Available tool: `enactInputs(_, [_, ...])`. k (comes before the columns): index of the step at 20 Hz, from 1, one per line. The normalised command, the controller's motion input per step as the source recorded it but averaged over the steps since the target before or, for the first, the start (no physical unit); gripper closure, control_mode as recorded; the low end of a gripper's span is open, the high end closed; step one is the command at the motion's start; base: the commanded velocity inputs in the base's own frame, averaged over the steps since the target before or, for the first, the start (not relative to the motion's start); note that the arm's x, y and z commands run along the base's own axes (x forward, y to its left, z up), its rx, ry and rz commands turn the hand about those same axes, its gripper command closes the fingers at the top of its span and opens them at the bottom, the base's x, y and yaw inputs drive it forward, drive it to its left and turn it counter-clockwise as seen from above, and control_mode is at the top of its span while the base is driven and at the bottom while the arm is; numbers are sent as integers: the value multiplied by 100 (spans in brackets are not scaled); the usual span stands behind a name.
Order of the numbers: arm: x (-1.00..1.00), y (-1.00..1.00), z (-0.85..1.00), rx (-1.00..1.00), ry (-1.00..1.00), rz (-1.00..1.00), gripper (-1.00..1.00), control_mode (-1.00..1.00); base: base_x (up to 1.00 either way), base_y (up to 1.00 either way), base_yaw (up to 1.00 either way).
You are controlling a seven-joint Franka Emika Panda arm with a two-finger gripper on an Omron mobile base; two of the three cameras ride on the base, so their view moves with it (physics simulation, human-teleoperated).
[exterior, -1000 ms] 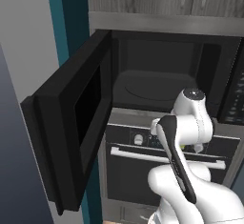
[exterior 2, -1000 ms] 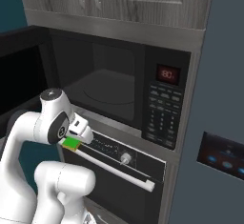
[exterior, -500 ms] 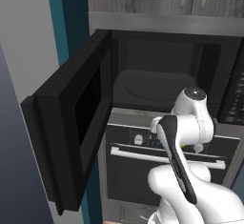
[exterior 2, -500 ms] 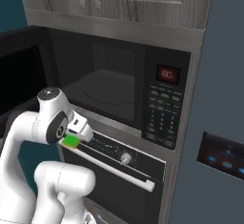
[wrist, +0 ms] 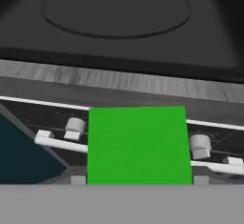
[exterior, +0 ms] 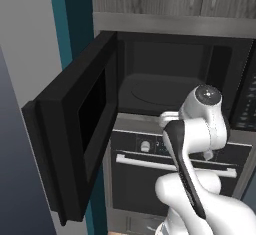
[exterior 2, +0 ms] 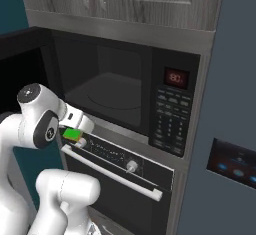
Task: Place the sponge inside the microwave to prepare for sanitizing.
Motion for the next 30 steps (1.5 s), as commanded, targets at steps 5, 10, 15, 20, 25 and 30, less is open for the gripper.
enactInputs(5, [3,-24,52,0,-25,0,100,-100,0,0,0])
enactInputs(10, [19,-11,46,-1,-6,0,100,-100,0,0,0])
enactInputs(15, [52,-1,14,0,5,0,100,-100,0,0,0])
enactInputs(20, [80,-7,0,0,7,-1,100,-100,0,0,0])
enactInputs(25, [76,-3,-25,0,2,-2,100,-100,0,0,0])
enactInputs(30, [66,-1,-42,0,0,-1,100,-100,0,0,0])
